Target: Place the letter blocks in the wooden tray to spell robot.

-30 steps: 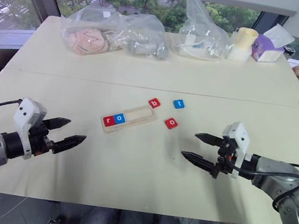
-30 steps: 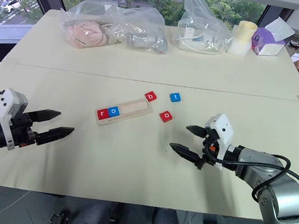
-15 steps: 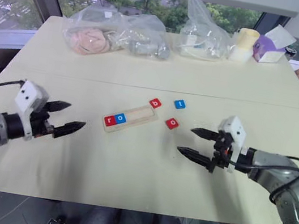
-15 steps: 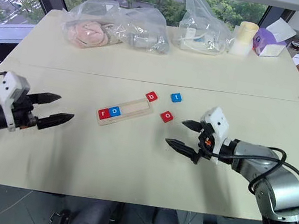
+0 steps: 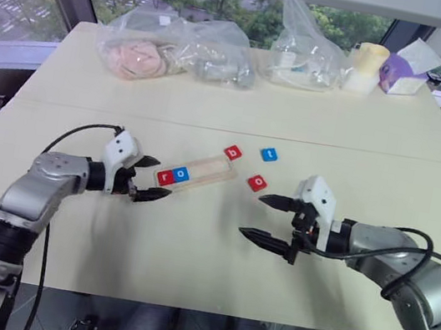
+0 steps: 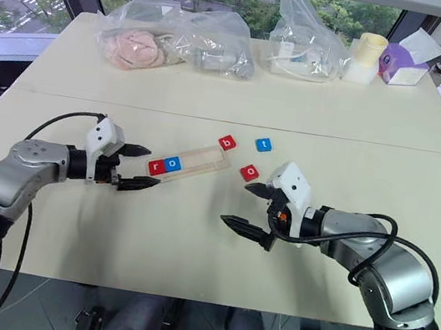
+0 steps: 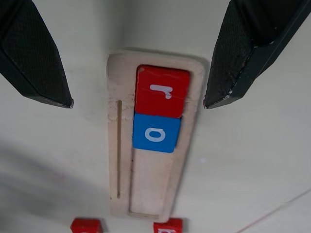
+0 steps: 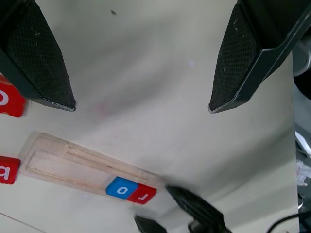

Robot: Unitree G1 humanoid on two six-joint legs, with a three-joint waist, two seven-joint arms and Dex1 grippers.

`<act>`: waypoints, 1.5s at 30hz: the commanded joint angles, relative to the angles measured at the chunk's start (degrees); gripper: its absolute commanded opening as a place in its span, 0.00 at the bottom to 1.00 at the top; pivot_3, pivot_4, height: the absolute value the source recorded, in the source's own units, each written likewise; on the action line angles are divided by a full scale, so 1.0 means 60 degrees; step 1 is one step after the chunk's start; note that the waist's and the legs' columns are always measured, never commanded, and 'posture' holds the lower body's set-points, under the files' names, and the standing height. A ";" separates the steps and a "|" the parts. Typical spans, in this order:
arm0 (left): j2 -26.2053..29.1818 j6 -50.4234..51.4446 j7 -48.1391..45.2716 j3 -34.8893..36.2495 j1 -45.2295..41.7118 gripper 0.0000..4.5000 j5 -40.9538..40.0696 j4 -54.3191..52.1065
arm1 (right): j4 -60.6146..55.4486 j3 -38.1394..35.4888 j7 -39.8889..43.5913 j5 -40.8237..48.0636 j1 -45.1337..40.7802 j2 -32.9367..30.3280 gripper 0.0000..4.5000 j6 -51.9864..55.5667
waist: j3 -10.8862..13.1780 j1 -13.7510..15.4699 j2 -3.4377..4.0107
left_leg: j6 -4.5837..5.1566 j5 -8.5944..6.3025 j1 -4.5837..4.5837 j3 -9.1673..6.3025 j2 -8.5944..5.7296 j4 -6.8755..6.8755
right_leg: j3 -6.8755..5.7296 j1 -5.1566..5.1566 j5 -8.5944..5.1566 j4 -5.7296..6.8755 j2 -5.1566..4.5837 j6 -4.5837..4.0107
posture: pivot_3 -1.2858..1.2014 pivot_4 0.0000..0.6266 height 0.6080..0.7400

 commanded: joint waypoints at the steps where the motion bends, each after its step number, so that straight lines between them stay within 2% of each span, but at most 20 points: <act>1: -0.0144 -0.0596 -0.0180 -0.0079 -0.0282 1.00 0.0410 0.0517 | -0.0439 -0.0178 -0.0229 0.0058 0.0059 0.0121 0.99 -0.0102 | 0.0000 -0.0014 0.0000 | 0.0000 0.0000 0.0000 0.0000 0.0001 0.0001 | 0.0001 -0.0001 0.0003 0.0001 0.0002 0.0003 | 0.52 0.24 1.00; 11: -0.0477 -0.1135 -0.0472 -0.0296 -0.0641 1.00 0.1062 0.1768 | -0.0932 -0.0527 -0.0448 0.0710 0.0281 -0.0039 0.99 0.0339 | -0.0007 0.0001 -0.0008 | 0.0002 0.0001 0.0006 -0.0003 0.0001 0.0011 | 0.0001 0.0010 0.0008 0.0006 0.0009 0.0012 | 0.52 0.24 1.00; 16: -0.0483 -0.0876 -0.1124 -0.0616 -0.0645 1.00 0.1083 0.1807 | -0.0933 -0.0539 -0.0499 0.0736 0.0292 -0.0053 0.99 0.0366 | -0.0010 -0.0003 -0.0006 | 0.0002 0.0001 0.0012 -0.0005 0.0001 0.0029 | 0.0001 0.0027 0.0015 0.0009 0.0014 0.0019 | 0.52 0.24 1.00; 23: -0.0666 -0.0925 -0.1188 -0.0555 -0.0663 1.00 0.1185 0.2131 | -0.0934 -0.0550 -0.0535 0.0678 0.0355 -0.0070 0.99 0.0296 | -0.0022 0.0009 -0.0006 | 0.0002 0.0001 0.0017 -0.0005 0.0000 0.0037 | 0.0001 0.0037 0.0016 0.0008 0.0012 0.0022 | 0.52 0.24 1.00; 24: -0.0686 -0.0942 -0.1252 -0.0536 -0.0658 0.88 0.1155 0.2157 | -0.0940 -0.0562 -0.0540 0.0682 0.0366 -0.0075 1.00 0.0293 | -0.0023 0.0007 -0.0006 | 0.0002 0.0001 0.0021 -0.0005 0.0000 0.0038 | 0.0001 0.0042 0.0016 0.0008 0.0012 0.0022 | 0.52 0.24 1.00; 26: -0.0709 -0.0970 -0.1298 -0.0522 -0.0670 0.73 0.1171 0.2180 | -0.0953 -0.0590 -0.0542 0.0692 0.0382 -0.0092 1.00 0.0292 | -0.0024 0.0001 -0.0006 | 0.0002 0.0001 0.0026 -0.0006 0.0000 0.0044 | 0.0001 0.0049 0.0017 0.0008 0.0013 0.0023 | 0.52 0.24 1.00; 27: -0.0722 -0.0972 -0.1285 -0.0512 -0.0683 0.70 0.1196 0.2192 | -0.0958 -0.0600 -0.0543 0.0694 0.0387 -0.0099 1.00 0.0289 | -0.0024 0.0001 -0.0006 | 0.0003 0.0001 0.0027 -0.0006 0.0000 0.0046 | 0.0001 0.0053 0.0017 0.0008 0.0012 0.0023 | 0.52 0.24 1.00; 31: -0.0634 -0.1148 -0.1382 -0.0478 -0.0752 0.70 0.1290 0.2223 | -0.0970 -0.0739 -0.0574 0.0746 0.0425 -0.0138 1.00 0.0318 | -0.0024 0.0003 -0.0006 | 0.0006 -0.0002 0.0028 -0.0007 0.0001 0.0059 | 0.0001 0.0061 0.0018 0.0008 0.0013 0.0025 | 0.52 0.24 1.00; 36: -0.0058 -0.1470 -0.2696 -0.0390 -0.0436 0.70 0.0728 0.1115 | -0.0519 -0.1632 -0.0752 0.1270 0.0624 0.0091 1.00 0.0387 | -0.0024 -0.0023 -0.0006 | 0.0024 -0.0016 0.0023 -0.0005 0.0000 0.0086 | 0.0001 0.0070 0.0018 0.0003 0.0013 0.0025 | 0.52 0.24 1.00; 40: 0.0541 -0.2417 -0.3365 -0.0923 -0.0345 0.70 0.1462 0.0781 | -0.0084 -0.2119 -0.0899 0.1639 0.0783 0.0370 1.00 0.0382 | -0.0023 0.0000 -0.0008 | 0.0028 -0.0018 0.0016 -0.0007 0.0003 0.0088 | 0.0003 0.0066 0.0006 0.0001 0.0010 0.0000 | 0.52 0.24 1.00; 45: 0.0137 -0.2678 -0.3423 -0.1017 -0.0992 0.70 0.1476 0.1419 | 0.0251 -0.2073 -0.0998 0.1460 0.0994 0.0573 1.00 0.0193 | -0.0024 0.0028 -0.0007 | 0.0028 -0.0018 0.0016 -0.0009 0.0000 0.0099 | 0.0002 0.0073 0.0008 0.0001 0.0007 -0.0007 | 0.52 0.24 1.00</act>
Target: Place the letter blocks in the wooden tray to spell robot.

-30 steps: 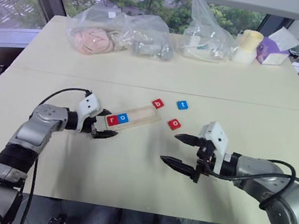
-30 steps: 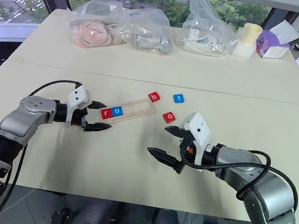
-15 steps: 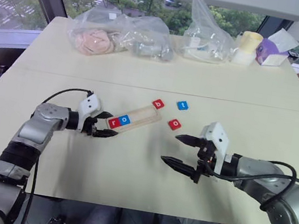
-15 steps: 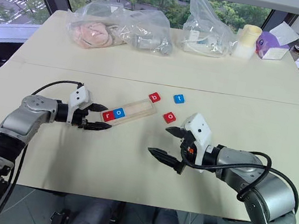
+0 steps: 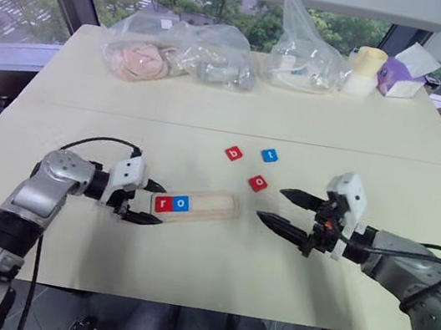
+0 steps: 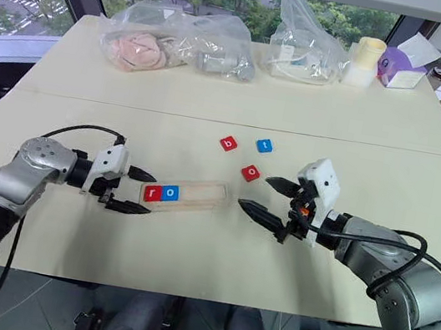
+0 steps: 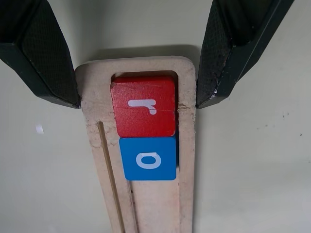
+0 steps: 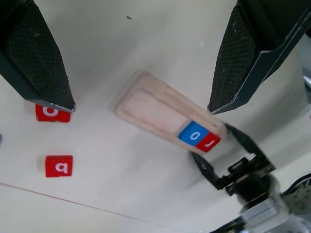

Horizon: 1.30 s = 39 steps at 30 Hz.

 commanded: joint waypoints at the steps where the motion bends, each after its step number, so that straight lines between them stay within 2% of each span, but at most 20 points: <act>1: -0.0280 -0.0358 -0.0110 -0.0159 -0.0587 0.70 0.0195 0.0461 | -0.0046 -0.0088 -0.0069 0.0000 0.0076 0.0095 1.00 -0.0222 | 0.0001 -0.0005 -0.0002 | 0.0000 0.0000 -0.0006 0.0000 -0.0002 0.0008 | -0.0001 0.0000 0.0002 -0.0001 0.0000 0.0004 | 0.52 0.24 1.00; 22: -0.1262 -0.2565 -0.1805 -0.0687 -0.2797 0.70 0.1004 0.4181 | -0.0409 0.0146 -0.0617 0.0026 0.0384 0.0310 1.00 -0.0154 | 0.0003 -0.0023 -0.0006 | 0.0009 -0.0003 -0.0010 0.0002 -0.0002 0.0032 | -0.0003 0.0003 0.0028 0.0002 0.0013 0.0051 | 0.52 0.24 1.00; 24: -0.1312 -0.2547 -0.1947 -0.0741 -0.2926 0.92 0.1123 0.4481 | -0.0459 0.0153 -0.0669 0.0039 0.0398 0.0321 1.00 -0.0142 | 0.0003 -0.0026 -0.0006 | 0.0009 -0.0003 -0.0009 0.0002 -0.0002 0.0033 | -0.0003 0.0004 0.0029 0.0002 0.0013 0.0053 | 0.52 0.24 1.00; 25: -0.1331 -0.2504 -0.1976 -0.0738 -0.2952 0.99 0.1162 0.4550 | -0.0488 0.0141 -0.0696 0.0058 0.0412 0.0322 1.00 -0.0133 | 0.0003 -0.0027 -0.0006 | 0.0010 -0.0003 -0.0009 0.0002 -0.0002 0.0033 | -0.0003 0.0004 0.0030 0.0002 0.0013 0.0055 | 0.52 0.24 1.00; 29: -0.1442 -0.2528 -0.1543 -0.0516 -0.2966 0.99 0.1229 0.4699 | -0.0544 0.0076 -0.0781 0.0087 0.0487 0.0292 1.00 -0.0133 | 0.0003 -0.0029 -0.0005 | 0.0010 -0.0003 -0.0008 0.0001 -0.0002 0.0034 | -0.0003 0.0006 0.0031 0.0003 0.0014 0.0056 | 0.52 0.24 1.00; 34: -0.1055 -0.1931 -0.1599 -0.0154 -0.2847 0.99 0.0918 0.4204 | -0.0249 0.0110 -0.0914 -0.0182 -0.0068 0.0526 1.00 -0.0573 | 0.0003 -0.0075 -0.0006 | 0.0010 -0.0003 -0.0007 -0.0001 -0.0001 0.0043 | -0.0003 0.0009 0.0035 0.0005 0.0017 0.0062 | 0.52 0.24 1.00; 39: 0.0056 0.0109 -0.1653 0.0731 -0.2304 0.99 0.0097 0.2713 | 0.0774 0.1149 -0.1100 -0.1133 -0.1371 0.0876 1.00 -0.0788 | 0.0008 -0.0321 -0.0013 | 0.0010 -0.0003 -0.0007 -0.0006 0.0004 0.0035 | -0.0003 0.0001 0.0038 0.0009 0.0025 0.0062 | 0.52 0.24 1.00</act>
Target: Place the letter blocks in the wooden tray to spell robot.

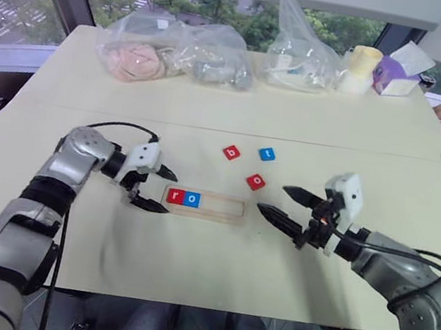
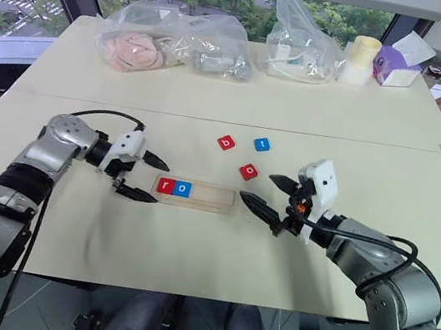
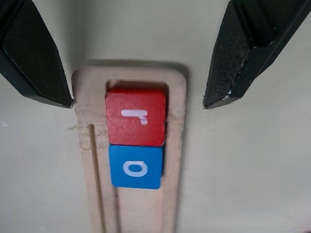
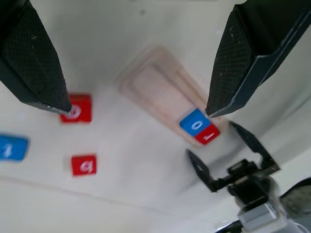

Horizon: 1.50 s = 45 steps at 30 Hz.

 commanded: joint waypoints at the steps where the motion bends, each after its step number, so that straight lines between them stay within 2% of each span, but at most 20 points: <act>1: 0.0995 0.1337 -0.0077 0.0836 0.0541 0.99 -0.0633 -0.1282 | 0.0779 0.0758 -0.0139 -0.0659 -0.0809 0.0411 1.00 -0.0261 | 0.0000 -0.0080 0.0000 | 0.0000 0.0000 0.0001 0.0001 0.0001 -0.0004 | 0.0001 -0.0004 0.0000 0.0001 0.0001 0.0001 | 0.52 0.24 1.00; 3: 0.1522 0.2007 0.0210 0.1357 0.1241 0.99 -0.0967 -0.2060 | 0.1440 0.1257 -0.0127 -0.0963 -0.1357 0.0815 1.00 -0.0298 | -0.0002 -0.0156 0.0003 | 0.0001 -0.0001 0.0003 0.0003 0.0003 -0.0017 | 0.0005 -0.0014 0.0001 0.0005 0.0002 0.0003 | 0.52 0.24 1.00; 7: 0.1813 0.3775 0.1043 0.2638 0.2391 0.99 -0.2222 -0.4048 | 0.2851 0.2145 -0.0107 -0.1973 -0.2439 0.1513 1.00 -0.0773 | 0.0005 -0.0208 0.0006 | 0.0000 0.0000 -0.0004 0.0004 0.0002 -0.0035 | 0.0016 -0.0042 0.0001 0.0018 0.0003 0.0003 | 0.52 0.24 1.00; 11: 0.1210 0.5822 0.3008 0.4328 0.3342 0.99 -0.3973 -0.6800 | 0.5325 0.3008 -0.0299 -0.3392 -0.4055 0.2535 1.00 -0.1702 | 0.0006 -0.0199 0.0004 | -0.0002 0.0000 -0.0007 0.0005 0.0000 -0.0013 | 0.0019 -0.0038 0.0006 0.0017 0.0002 -0.0006 | 0.52 0.24 1.00; 16: 0.0958 0.7399 0.4695 0.5327 0.4983 0.99 -0.4988 -0.9363 | 0.7905 0.3266 -0.0335 -0.4508 -0.5335 0.3304 1.00 -0.2529 | 0.0003 -0.0276 0.0005 | -0.0010 0.0004 0.0000 0.0010 -0.0001 -0.0027 | 0.0028 -0.0044 0.0013 0.0022 0.0004 -0.0008 | 0.52 0.24 1.00; 22: 0.0636 0.7764 0.6182 0.6229 0.5695 0.99 -0.5634 -1.0261 | 1.0411 0.3109 -0.0493 -0.5313 -0.6519 0.3963 1.00 -0.3380 | 0.0004 -0.0271 0.0005 | -0.0035 0.0019 0.0000 0.0012 0.0002 -0.0052 | 0.0040 -0.0074 0.0015 0.0042 0.0020 -0.0015 | 0.52 0.24 1.00; 28: 0.0252 0.7513 0.6887 0.5983 0.6012 0.99 -0.5640 -1.0347 | 1.2346 0.2842 -0.0506 -0.5713 -0.7329 0.4781 1.00 -0.4225 | 0.0002 -0.0295 0.0007 | -0.0051 0.0029 0.0013 0.0013 0.0007 -0.0051 | 0.0055 -0.0065 0.0029 0.0040 0.0061 -0.0044 | 0.52 0.24 1.00; 31: 0.0313 0.7398 0.6970 0.5817 0.6112 1.00 -0.5536 -1.0325 | 1.2506 0.2904 -0.0443 -0.5983 -0.7375 0.4942 0.82 -0.4509 | 0.0002 -0.0290 0.0007 | -0.0058 0.0032 0.0014 0.0012 0.0020 -0.0056 | 0.0061 -0.0071 0.0036 0.0038 0.0085 -0.0056 | 0.52 0.24 1.00; 36: 0.0357 0.7288 0.7026 0.5680 0.5972 1.00 -0.5597 -1.0188 | 1.2484 0.2751 -0.0689 -0.6263 -0.7289 0.4999 0.26 -0.4594 | 0.0002 -0.0290 0.0008 | -0.0086 0.0048 0.0014 0.0020 0.0075 -0.0074 | 0.0062 -0.0087 0.0052 0.0038 0.0109 -0.0083 | 0.52 0.24 1.00; 41: 0.0273 0.7258 0.6982 0.4945 0.5431 1.00 -0.5551 -1.0139 | 1.1450 0.2183 -0.1234 -0.6199 -0.7165 0.4821 0.26 -0.4825 | 0.0002 -0.0273 0.0007 | -0.0120 0.0070 0.0015 0.0026 0.0119 -0.0092 | 0.0061 -0.0094 0.0076 0.0025 0.0150 -0.0124 | 0.52 0.24 1.00; 43: 0.0248 0.7233 0.6935 0.4550 0.5165 1.00 -0.5517 -1.0153 | 1.0298 0.1873 -0.1370 -0.6042 -0.6885 0.4619 0.26 -0.4349 | 0.0002 -0.0276 0.0008 | -0.0133 0.0080 0.0016 0.0029 0.0126 -0.0111 | 0.0061 -0.0105 0.0083 0.0021 0.0154 -0.0134 | 0.52 0.24 1.00; 45: 0.0192 0.7139 0.6888 0.4029 0.4893 1.00 -0.5377 -1.0167 | 0.8678 0.1410 -0.1700 -0.5785 -0.6316 0.4404 0.26 -0.3048 | 0.0002 -0.0252 0.0007 | -0.0135 0.0083 0.0017 0.0035 0.0133 -0.0122 | 0.0061 -0.0109 0.0085 0.0021 0.0158 -0.0134 | 0.52 0.24 1.00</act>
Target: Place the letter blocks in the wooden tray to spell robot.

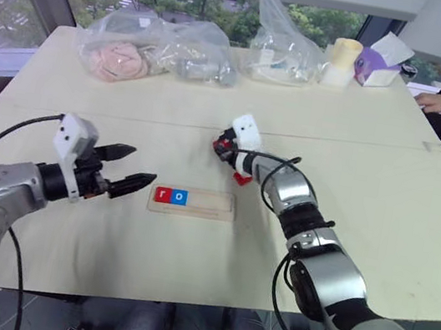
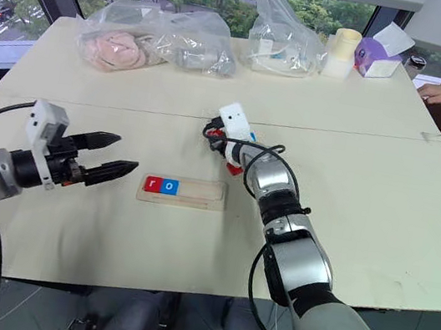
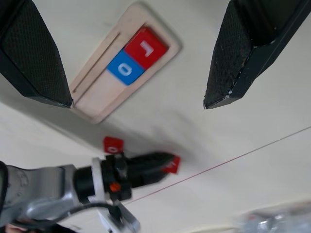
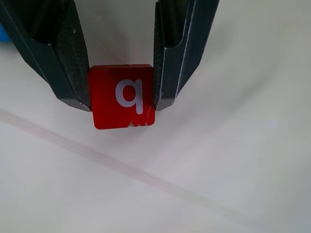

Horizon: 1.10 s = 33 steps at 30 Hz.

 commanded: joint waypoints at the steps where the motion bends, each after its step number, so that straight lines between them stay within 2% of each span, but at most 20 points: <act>1: -0.0046 -0.0395 -0.0082 -0.0741 -0.0412 1.00 0.0186 -0.0199 | -0.3098 -0.0889 -0.0547 0.0525 0.0780 -0.0408 0.26 0.2001 | 0.0000 0.0031 0.0000 | 0.0000 0.0000 0.0002 0.0001 0.0005 -0.0007 | 0.0000 -0.0002 0.0001 0.0000 0.0001 0.0001 | 0.52 0.24 1.00; 6: -0.0452 -0.0342 0.0148 -0.1201 -0.0931 1.00 -0.0047 -0.0261 | -0.7412 -0.1737 -0.1285 0.0976 0.2846 -0.0851 0.26 0.5222 | -0.0004 0.0174 0.0000 | 0.0001 -0.0001 0.0001 0.0005 0.0009 -0.0028 | 0.0000 -0.0009 0.0000 -0.0006 0.0001 0.0001 | 0.52 0.24 1.00; 9: -0.0439 -0.0410 -0.0019 -0.1437 -0.1149 1.00 0.0002 -0.0106 | -1.0244 -0.3372 -0.2214 0.1617 0.3977 0.0207 0.26 0.7898 | -0.0003 0.0180 0.0007 | 0.0001 -0.0001 0.0006 0.0022 0.0030 -0.0030 | 0.0005 -0.0019 -0.0002 -0.0001 0.0009 -0.0005 | 0.52 0.24 1.00; 11: -0.0483 -0.0541 -0.0161 -0.1666 -0.1370 1.00 0.0111 0.0196 | -1.2127 -0.3693 -0.2611 0.1442 0.4814 0.0569 0.26 0.9278 | -0.0008 0.0228 0.0016 | 0.0001 -0.0001 0.0006 0.0016 0.0039 -0.0030 | 0.0004 -0.0021 -0.0015 0.0002 0.0022 -0.0036 | 0.52 0.24 1.00; 13: -0.0527 -0.0639 -0.0299 -0.1847 -0.1559 1.00 0.0176 0.0398 | -1.3188 -0.3606 -0.3006 0.1236 0.5290 0.0836 0.26 1.0224 | -0.0009 0.0259 0.0017 | 0.0001 -0.0001 0.0009 0.0015 0.0038 -0.0029 | 0.0005 -0.0015 -0.0017 0.0001 0.0024 -0.0040 | 0.52 0.24 1.00; 18: -0.0631 -0.0676 -0.0530 -0.2109 -0.2050 1.00 0.0181 0.0760 | -1.4333 -0.3369 -0.4057 0.0577 0.5920 0.2028 0.26 1.1259 | -0.0010 0.0236 0.0017 | 0.0001 0.0000 0.0011 0.0026 0.0040 -0.0020 | 0.0004 -0.0008 -0.0012 -0.0015 0.0016 -0.0064 | 0.52 0.24 1.00; 23: -0.0420 -0.0658 -0.0878 -0.2399 -0.2246 1.00 0.0330 0.0943 | -1.4315 -0.3096 -0.4653 -0.0013 0.6253 0.2209 0.26 1.1335 | -0.0010 0.0237 0.0018 | 0.0001 0.0000 0.0003 0.0030 0.0034 -0.0027 | 0.0004 -0.0010 -0.0012 -0.0035 0.0009 -0.0064 | 0.52 0.24 1.00; 29: -0.0412 -0.0642 -0.0929 -0.2407 -0.2276 1.00 0.0278 0.0967 | -1.4313 -0.2531 -0.4748 -0.0053 0.6649 0.2614 0.26 1.1272 | -0.0010 0.0222 0.0018 | 0.0001 0.0001 0.0003 0.0031 0.0038 -0.0028 | 0.0003 -0.0013 -0.0011 -0.0032 0.0010 -0.0063 | 0.52 0.24 1.00; 30: -0.0408 -0.0633 -0.0926 -0.2401 -0.2281 1.00 0.0276 0.0960 | -1.4321 -0.2576 -0.4738 -0.0061 0.6637 0.2629 0.49 1.1259 | -0.0010 0.0223 0.0018 | 0.0001 0.0001 0.0003 0.0030 0.0038 -0.0028 | 0.0003 -0.0013 -0.0011 -0.0032 0.0010 -0.0063 | 0.52 0.24 1.00; 31: -0.0423 -0.0626 -0.0907 -0.2406 -0.2297 1.00 0.0281 0.0957 | -1.4305 -0.2583 -0.4694 -0.0039 0.6642 0.2609 0.56 1.1280 | -0.0010 0.0224 0.0018 | 0.0001 0.0001 0.0003 0.0030 0.0038 -0.0028 | 0.0002 -0.0013 -0.0011 -0.0032 0.0010 -0.0063 | 0.52 0.24 1.00; 33: -0.0470 -0.0622 -0.0858 -0.2454 -0.2329 1.00 0.0308 0.0937 | -1.4267 -0.2341 -0.4532 0.0096 0.6663 0.2391 0.79 1.1403 | -0.0010 0.0225 0.0018 | 0.0001 0.0000 0.0002 0.0031 0.0037 -0.0028 | 0.0002 -0.0012 -0.0011 -0.0034 0.0008 -0.0063 | 0.52 0.24 1.00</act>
